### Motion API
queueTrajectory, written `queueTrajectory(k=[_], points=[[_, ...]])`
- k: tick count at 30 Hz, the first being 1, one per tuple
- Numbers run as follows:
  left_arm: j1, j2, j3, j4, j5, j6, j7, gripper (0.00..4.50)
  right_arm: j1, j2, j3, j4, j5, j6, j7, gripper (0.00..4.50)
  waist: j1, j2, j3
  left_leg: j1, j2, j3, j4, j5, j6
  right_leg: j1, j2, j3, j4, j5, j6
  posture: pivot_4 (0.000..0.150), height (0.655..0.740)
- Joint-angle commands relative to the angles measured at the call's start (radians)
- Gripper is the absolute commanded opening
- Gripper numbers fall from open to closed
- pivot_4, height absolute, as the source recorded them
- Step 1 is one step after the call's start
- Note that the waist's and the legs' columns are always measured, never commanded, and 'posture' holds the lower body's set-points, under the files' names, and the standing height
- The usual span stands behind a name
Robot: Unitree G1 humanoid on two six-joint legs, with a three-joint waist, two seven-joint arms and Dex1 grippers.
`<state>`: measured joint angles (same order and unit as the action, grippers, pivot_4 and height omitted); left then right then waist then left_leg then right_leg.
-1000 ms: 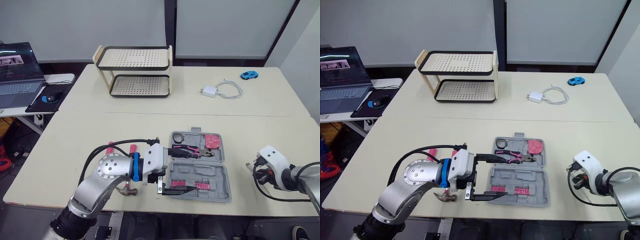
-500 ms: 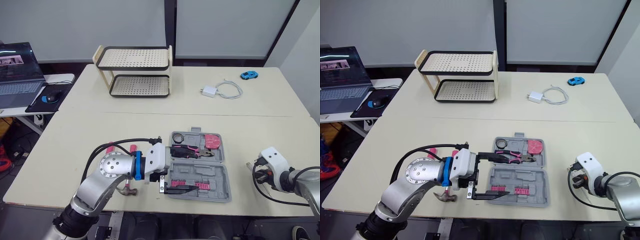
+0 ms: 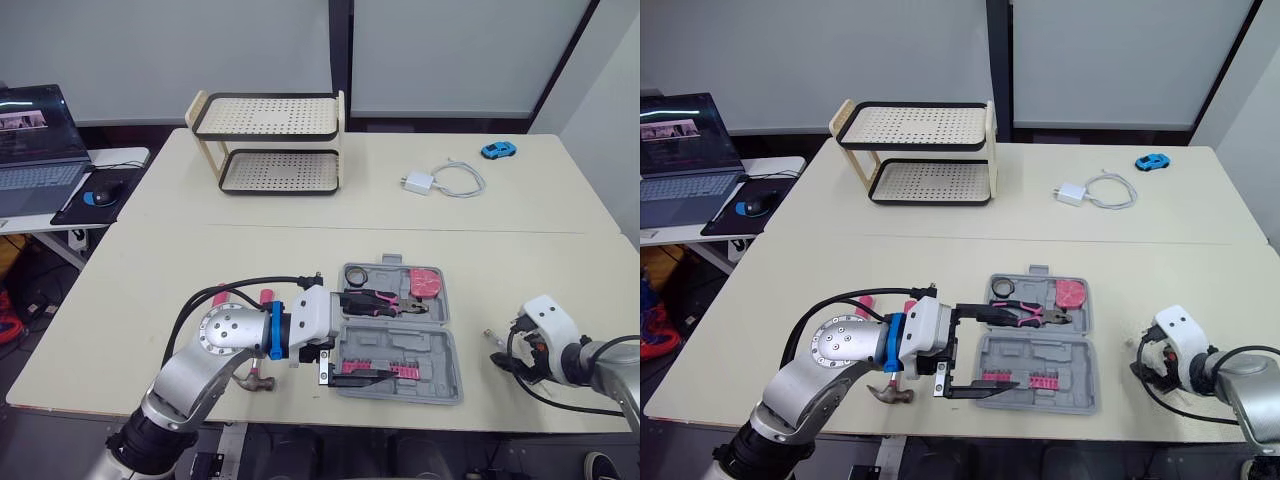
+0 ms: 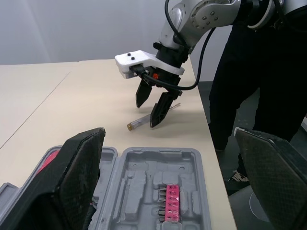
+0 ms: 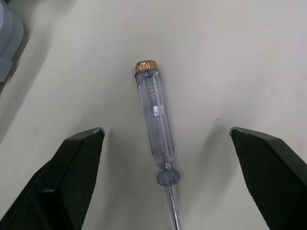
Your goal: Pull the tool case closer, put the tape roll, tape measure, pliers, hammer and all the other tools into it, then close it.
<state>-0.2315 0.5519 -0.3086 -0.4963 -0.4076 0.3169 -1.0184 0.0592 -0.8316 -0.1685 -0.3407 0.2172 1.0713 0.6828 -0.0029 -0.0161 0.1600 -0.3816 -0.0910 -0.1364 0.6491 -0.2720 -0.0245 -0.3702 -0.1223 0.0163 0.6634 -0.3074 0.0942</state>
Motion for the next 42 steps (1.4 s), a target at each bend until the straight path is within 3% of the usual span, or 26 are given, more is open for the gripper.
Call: queueTrajectory(k=[1,6,12,20,42], points=[[-0.017,-0.004,0.002,-0.004,-0.003,-0.021,-0.012,4.50,0.013,-0.033,-0.068,-0.066,0.036,-0.057,0.040,4.46,0.000,0.000,0.000,0.000,0.000,0.000,0.000,0.000,0.000,0.000,0.000,0.000,0.000,0.000,0.000,0.150,0.7400],[-0.025,-0.006,0.009,0.003,-0.019,-0.037,-0.039,4.50,0.208,-0.068,-0.210,-0.118,0.043,-0.314,0.164,4.46,0.007,0.000,0.000,0.000,0.000,0.000,0.000,-0.002,0.003,0.000,0.000,-0.001,-0.001,0.000,0.000,0.150,0.7400],[-0.023,-0.007,0.015,0.011,-0.027,-0.046,-0.053,4.50,0.368,0.038,-0.484,-0.102,0.153,-0.553,0.291,4.46,0.003,0.000,0.000,0.002,0.000,0.000,0.000,-0.002,0.004,0.002,0.000,0.000,0.001,0.000,0.000,0.150,0.7400],[-0.024,-0.001,0.026,0.036,-0.027,-0.069,-0.076,4.50,0.557,0.017,-0.675,-0.082,0.201,-0.632,0.461,4.46,0.003,0.001,0.000,0.002,0.000,0.000,0.000,-0.002,0.004,0.002,0.001,0.000,0.000,0.000,0.000,0.150,0.7400],[-0.034,-0.026,-0.004,0.012,-0.016,-0.052,-0.042,4.50,0.390,0.101,-0.280,0.023,0.034,-0.718,0.209,4.46,0.002,0.001,-0.001,0.001,0.000,0.000,0.000,-0.002,0.003,0.001,0.000,0.000,0.000,0.000,0.000,0.150,0.7400]])
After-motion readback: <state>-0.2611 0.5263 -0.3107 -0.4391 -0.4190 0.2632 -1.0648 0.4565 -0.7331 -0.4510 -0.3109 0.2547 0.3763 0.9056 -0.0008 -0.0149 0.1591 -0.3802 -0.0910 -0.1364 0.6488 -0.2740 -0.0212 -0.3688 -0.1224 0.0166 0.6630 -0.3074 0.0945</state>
